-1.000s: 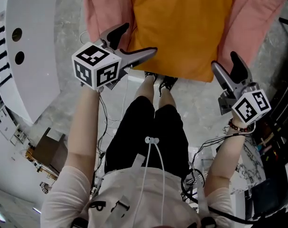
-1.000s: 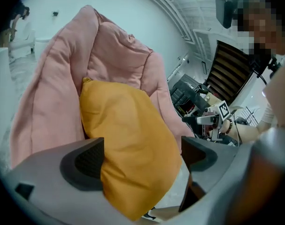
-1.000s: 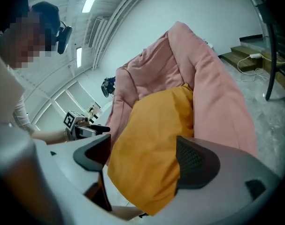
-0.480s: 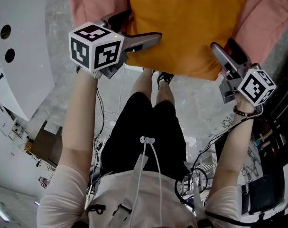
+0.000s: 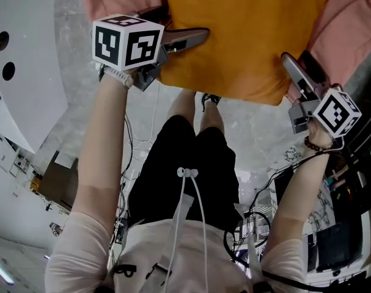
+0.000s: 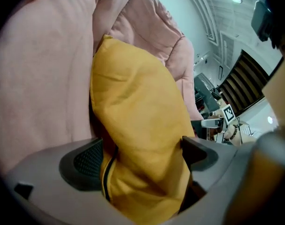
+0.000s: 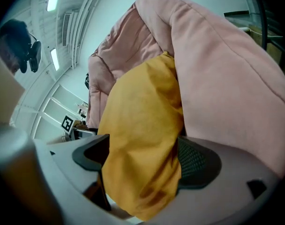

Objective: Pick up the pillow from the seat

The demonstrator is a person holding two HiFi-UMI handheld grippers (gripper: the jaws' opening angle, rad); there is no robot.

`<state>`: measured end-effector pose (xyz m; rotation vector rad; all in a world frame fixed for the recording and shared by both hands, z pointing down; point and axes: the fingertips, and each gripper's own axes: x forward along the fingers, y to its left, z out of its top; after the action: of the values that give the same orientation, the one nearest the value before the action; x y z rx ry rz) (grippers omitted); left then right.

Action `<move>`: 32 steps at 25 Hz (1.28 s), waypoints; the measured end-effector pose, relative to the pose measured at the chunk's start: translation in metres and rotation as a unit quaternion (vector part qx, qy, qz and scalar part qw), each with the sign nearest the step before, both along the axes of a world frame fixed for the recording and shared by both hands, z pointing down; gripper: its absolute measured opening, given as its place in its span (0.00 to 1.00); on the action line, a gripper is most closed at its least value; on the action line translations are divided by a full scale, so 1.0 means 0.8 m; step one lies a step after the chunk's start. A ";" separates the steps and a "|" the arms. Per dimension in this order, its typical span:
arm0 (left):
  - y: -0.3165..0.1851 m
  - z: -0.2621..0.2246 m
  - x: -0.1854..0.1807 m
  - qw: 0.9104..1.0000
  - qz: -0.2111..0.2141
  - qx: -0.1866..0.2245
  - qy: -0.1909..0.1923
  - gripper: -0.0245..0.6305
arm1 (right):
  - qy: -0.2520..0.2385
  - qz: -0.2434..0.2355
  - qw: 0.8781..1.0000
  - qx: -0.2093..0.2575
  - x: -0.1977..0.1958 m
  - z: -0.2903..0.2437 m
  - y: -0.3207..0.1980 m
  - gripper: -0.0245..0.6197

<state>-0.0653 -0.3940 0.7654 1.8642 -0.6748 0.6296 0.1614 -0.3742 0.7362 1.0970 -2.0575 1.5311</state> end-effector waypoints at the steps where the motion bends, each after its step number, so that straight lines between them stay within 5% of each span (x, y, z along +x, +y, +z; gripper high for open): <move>1: -0.001 0.003 0.000 1.000 0.000 -0.006 0.002 0.82 | -0.006 0.000 1.000 -0.008 -0.003 0.004 -0.001 0.71; 6: -0.008 0.012 0.009 0.999 0.006 -0.034 0.021 0.82 | -0.035 -0.029 0.998 -0.044 -0.034 0.016 -0.008 0.71; 11: -0.018 0.029 0.014 0.997 0.017 -0.061 0.041 0.82 | 0.005 -0.065 0.996 -0.063 -0.058 0.053 -0.019 0.71; 21: -0.024 0.067 0.044 0.997 -0.041 -0.019 0.067 0.83 | 0.013 -0.029 0.999 -0.024 -0.053 0.100 -0.029 0.70; 27: -0.023 0.067 0.054 0.999 -0.037 0.010 0.016 0.68 | 0.051 -0.027 0.998 0.007 -0.052 0.094 -0.025 0.36; 32: -0.022 0.065 0.047 0.998 -0.043 0.041 -0.007 0.57 | 0.061 -0.025 0.998 0.013 -0.058 0.090 -0.023 0.28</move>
<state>-0.0275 -0.4113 0.8176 1.8973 -0.7973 0.5670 0.1150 -0.3925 0.8082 1.1102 -2.0138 1.3822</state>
